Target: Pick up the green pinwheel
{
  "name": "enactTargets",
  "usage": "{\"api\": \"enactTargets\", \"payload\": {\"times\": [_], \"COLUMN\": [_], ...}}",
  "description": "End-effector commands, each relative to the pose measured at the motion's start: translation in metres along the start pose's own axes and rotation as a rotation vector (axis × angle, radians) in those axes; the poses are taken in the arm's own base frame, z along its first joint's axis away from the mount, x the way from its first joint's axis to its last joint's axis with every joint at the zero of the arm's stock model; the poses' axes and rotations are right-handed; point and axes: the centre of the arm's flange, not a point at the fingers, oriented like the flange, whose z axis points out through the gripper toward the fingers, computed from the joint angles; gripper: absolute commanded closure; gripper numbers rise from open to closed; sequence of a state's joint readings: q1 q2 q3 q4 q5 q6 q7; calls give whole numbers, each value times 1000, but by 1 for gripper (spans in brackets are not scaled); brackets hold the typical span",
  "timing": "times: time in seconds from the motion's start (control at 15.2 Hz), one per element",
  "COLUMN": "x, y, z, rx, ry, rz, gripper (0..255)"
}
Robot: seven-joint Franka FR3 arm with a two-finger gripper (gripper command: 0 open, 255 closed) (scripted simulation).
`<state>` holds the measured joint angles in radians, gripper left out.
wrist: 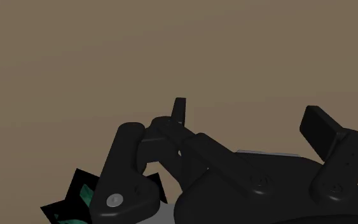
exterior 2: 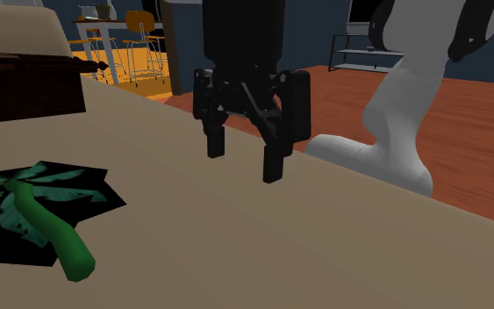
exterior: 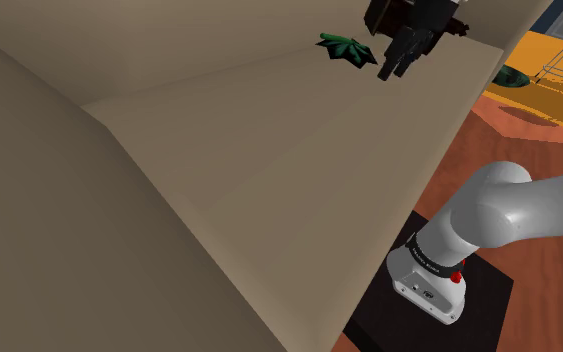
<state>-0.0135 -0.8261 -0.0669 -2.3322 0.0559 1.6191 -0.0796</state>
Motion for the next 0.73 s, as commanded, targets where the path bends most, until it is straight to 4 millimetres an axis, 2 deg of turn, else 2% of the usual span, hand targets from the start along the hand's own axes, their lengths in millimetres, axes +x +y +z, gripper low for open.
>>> {"api": "enactTargets", "payload": {"times": [0.0, 0.33, 0.66], "x": [0, 68, 134], "y": [0, -10, 10], "z": [0, -15, -27], "rx": [0, 17, 35], "ry": [0, -41, -82], "rz": [0, 449, 898], "gripper": [0, 0, 0]}}
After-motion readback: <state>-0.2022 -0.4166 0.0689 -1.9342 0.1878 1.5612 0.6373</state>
